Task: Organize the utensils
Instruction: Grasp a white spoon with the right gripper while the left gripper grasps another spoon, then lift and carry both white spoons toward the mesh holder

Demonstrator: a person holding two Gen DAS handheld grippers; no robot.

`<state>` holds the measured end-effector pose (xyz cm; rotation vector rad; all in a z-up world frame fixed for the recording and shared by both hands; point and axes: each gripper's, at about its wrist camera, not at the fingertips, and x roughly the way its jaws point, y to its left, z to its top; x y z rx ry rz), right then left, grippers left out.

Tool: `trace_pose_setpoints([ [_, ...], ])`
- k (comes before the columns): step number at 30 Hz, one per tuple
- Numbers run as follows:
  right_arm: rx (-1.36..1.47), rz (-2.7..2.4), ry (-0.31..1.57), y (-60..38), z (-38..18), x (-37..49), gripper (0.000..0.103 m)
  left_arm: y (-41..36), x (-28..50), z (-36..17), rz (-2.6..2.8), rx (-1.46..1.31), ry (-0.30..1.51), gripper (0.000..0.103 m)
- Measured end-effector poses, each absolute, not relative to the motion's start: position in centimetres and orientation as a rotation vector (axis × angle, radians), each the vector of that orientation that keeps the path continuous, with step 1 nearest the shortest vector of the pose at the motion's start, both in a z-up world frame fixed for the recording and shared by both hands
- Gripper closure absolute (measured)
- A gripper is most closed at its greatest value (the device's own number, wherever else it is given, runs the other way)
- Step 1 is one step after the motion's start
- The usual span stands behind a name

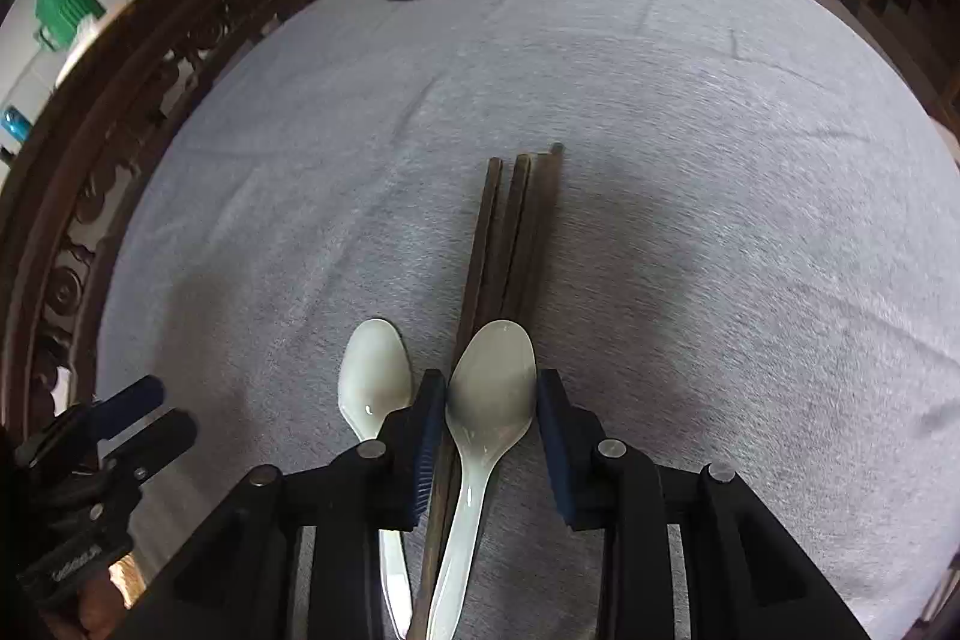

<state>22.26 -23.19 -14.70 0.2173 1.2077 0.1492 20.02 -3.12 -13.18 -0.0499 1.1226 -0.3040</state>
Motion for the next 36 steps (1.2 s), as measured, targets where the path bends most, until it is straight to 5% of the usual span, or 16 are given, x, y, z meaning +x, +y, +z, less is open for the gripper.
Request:
trace_pose_setpoints([
  [14,0.580,0.133,0.966,-33.5,-13.9,17.8,0.070,-12.5,23.9,-15.2,-0.504,0.036,1.157,0.046],
  [15,0.587,0.133,0.960,-34.4,-13.5,17.2,0.070,-12.7,23.9,-15.2,-0.506,0.049,1.151,0.049],
  [16,0.595,0.132,0.954,-34.7,-13.5,16.9,0.070,-12.9,23.9,-15.2,-0.505,0.058,1.138,0.067],
  [21,0.619,0.129,0.910,-35.7,-12.9,14.8,0.070,-12.3,24.0,-15.4,-0.506,0.052,1.117,0.082],
  [24,0.627,0.119,0.880,-36.2,-12.1,13.6,0.070,-10.4,23.5,-14.5,-0.499,-0.011,1.087,0.103],
  [33,0.612,0.071,0.800,-36.4,-10.1,8.7,0.070,-7.1,22.2,-13.8,-0.486,-0.081,1.110,0.102],
  [35,0.622,0.072,0.805,-36.4,-10.4,8.0,0.070,-7.8,21.6,-13.9,-0.499,-0.034,1.123,0.086],
  [36,0.627,0.070,0.811,-36.4,-10.7,7.8,0.070,-8.5,21.1,-14.1,-0.505,0.016,1.125,0.066],
])
